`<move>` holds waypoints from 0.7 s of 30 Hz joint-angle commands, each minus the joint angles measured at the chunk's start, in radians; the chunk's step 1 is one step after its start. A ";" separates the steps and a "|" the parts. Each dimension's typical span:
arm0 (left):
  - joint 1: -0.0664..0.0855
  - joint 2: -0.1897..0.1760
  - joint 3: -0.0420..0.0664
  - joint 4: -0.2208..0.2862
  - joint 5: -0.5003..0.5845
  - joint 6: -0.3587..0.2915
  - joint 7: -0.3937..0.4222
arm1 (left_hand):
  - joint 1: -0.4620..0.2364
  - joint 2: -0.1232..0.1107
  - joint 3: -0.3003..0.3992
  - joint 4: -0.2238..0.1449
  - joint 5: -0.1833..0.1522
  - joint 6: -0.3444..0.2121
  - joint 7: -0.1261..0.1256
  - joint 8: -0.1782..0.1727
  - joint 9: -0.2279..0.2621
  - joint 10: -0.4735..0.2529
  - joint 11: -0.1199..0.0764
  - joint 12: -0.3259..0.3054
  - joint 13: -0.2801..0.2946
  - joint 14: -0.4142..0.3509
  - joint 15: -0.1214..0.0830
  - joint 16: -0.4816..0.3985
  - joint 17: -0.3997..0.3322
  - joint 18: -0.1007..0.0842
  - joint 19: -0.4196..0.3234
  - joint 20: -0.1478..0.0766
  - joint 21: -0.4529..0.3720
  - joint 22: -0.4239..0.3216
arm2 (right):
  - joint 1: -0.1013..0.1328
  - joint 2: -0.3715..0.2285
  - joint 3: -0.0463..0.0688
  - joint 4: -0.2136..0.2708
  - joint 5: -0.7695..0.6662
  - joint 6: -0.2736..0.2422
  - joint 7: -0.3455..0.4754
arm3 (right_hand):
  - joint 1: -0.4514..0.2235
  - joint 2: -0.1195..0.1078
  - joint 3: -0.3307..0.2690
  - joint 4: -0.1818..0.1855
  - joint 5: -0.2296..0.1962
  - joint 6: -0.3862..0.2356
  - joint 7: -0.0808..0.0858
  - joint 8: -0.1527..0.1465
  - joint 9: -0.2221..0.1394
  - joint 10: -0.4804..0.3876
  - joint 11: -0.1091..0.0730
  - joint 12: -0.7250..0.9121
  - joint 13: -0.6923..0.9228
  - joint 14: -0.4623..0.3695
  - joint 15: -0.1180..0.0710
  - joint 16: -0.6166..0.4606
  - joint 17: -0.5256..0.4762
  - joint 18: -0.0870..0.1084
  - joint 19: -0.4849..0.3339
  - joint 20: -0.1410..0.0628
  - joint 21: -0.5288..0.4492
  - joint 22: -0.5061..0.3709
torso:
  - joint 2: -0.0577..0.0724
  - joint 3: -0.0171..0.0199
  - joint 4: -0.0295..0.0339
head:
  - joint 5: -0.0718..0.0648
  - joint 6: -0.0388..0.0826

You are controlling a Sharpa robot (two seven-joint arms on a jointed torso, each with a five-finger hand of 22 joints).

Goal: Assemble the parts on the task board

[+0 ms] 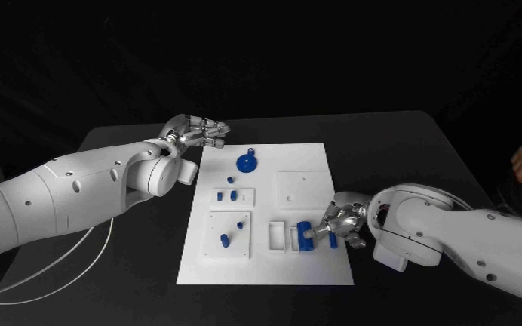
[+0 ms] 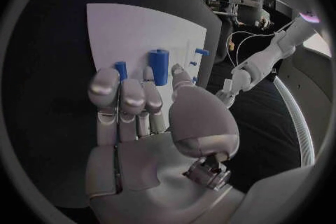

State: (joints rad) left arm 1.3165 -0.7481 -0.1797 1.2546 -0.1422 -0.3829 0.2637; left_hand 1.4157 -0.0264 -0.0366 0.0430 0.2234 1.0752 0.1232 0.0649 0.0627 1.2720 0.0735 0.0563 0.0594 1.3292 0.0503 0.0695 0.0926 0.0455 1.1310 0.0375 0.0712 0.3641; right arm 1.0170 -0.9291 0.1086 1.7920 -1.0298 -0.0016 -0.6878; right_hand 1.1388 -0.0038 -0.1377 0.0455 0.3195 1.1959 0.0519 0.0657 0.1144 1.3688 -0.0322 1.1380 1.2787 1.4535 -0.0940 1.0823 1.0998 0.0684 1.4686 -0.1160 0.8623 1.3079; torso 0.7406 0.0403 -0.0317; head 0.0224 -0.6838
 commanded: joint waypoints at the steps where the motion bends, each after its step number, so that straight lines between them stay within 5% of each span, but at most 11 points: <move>1: 0.001 0.000 0.001 0.005 -0.003 0.011 0.004 | 0.005 0.000 -0.006 0.001 0.002 -0.006 0.000 -0.002 0.000 -0.003 0.004 0.002 0.001 -0.001 0.006 0.000 0.001 -0.009 0.008 0.000 0.007 -0.001 | -0.001 0.011 -0.006 -0.006 -0.008 -0.026 -0.034 | -0.007 0.005 -0.007 0.000 0.003 0.000 0.000 -0.002 -0.001 0.002 -0.003 0.005 0.002 0.003 -0.001 0.004 0.002 -0.002 0.056 -0.001 -0.001 0.101 | 0.001 0.0006 0.0007 | 0.002 -0.006; 21: 0.001 -0.004 0.001 0.018 -0.003 0.013 0.003 | 0.003 0.001 -0.010 0.002 0.002 -0.005 0.000 -0.002 0.000 -0.004 0.004 0.002 0.001 -0.002 0.007 0.000 0.002 -0.009 0.008 0.001 0.007 -0.005 | -0.001 0.055 -0.039 -0.056 0.005 -0.073 -0.035 | -0.007 -0.002 -0.007 0.010 0.004 -0.005 0.001 -0.002 -0.004 0.002 -0.002 0.007 0.006 0.003 -0.001 0.005 0.003 -0.001 0.056 0.000 0.002 0.101 | 0.000 -0.0001 0.0000 | 0.007 -0.019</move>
State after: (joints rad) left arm 1.3167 -0.7528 -0.1798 1.2691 -0.1428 -0.3824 0.2624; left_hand 1.4157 -0.0264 -0.0406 0.0470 0.2234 1.0753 0.1232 0.0649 0.0627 1.2719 0.0735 0.0563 0.0594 1.3292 0.0503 0.0695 0.0926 0.0455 1.1310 0.0375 0.0712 0.3596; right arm 1.0193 -0.8763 0.0728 1.7400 -1.0259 -0.0697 -0.6965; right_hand 1.1388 -0.0039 -0.1445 0.0524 0.3195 1.1975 0.0516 0.0706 0.1136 1.3688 -0.0321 1.1426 1.2847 1.4535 -0.0941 1.0823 1.1024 0.0684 1.4686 -0.1160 0.8624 1.3077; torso 0.7408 0.0403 -0.0313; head 0.0291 -0.7024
